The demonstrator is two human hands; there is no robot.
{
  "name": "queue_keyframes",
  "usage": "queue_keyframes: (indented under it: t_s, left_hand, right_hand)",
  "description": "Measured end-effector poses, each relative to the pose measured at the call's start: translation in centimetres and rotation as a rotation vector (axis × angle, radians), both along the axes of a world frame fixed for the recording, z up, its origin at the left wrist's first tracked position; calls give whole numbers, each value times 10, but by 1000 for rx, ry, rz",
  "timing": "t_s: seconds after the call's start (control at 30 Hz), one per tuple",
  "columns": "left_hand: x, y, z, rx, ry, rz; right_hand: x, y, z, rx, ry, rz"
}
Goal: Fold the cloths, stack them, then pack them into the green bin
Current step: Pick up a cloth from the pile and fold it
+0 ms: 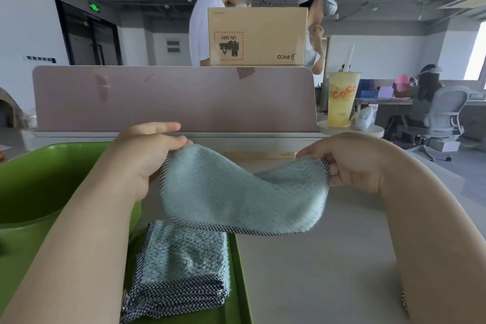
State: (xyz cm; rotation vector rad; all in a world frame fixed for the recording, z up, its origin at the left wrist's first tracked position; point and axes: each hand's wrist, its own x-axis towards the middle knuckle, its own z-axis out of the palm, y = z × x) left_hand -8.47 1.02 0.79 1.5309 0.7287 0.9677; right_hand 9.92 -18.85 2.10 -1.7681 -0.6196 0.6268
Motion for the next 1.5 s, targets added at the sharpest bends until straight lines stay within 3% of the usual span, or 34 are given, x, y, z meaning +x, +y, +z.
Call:
queue_keyframes:
  t_s: [0.23,0.57,0.93,1.5]
  left_hand:
    - [-5,-4,0,151,114,-60]
    - [-8,-5,-3,337,216,-64]
    - [-5,-3,-3,307,246,-28]
    - [-7,-7,0,304,106,23]
  right_hand:
    - [4,-12,5,-13,-93,-7]
    - [15,-18,6,74,-33,-8]
    - [20,-24,6,123,-83,-90]
    - [30,-22,-1,138,-173,-168]
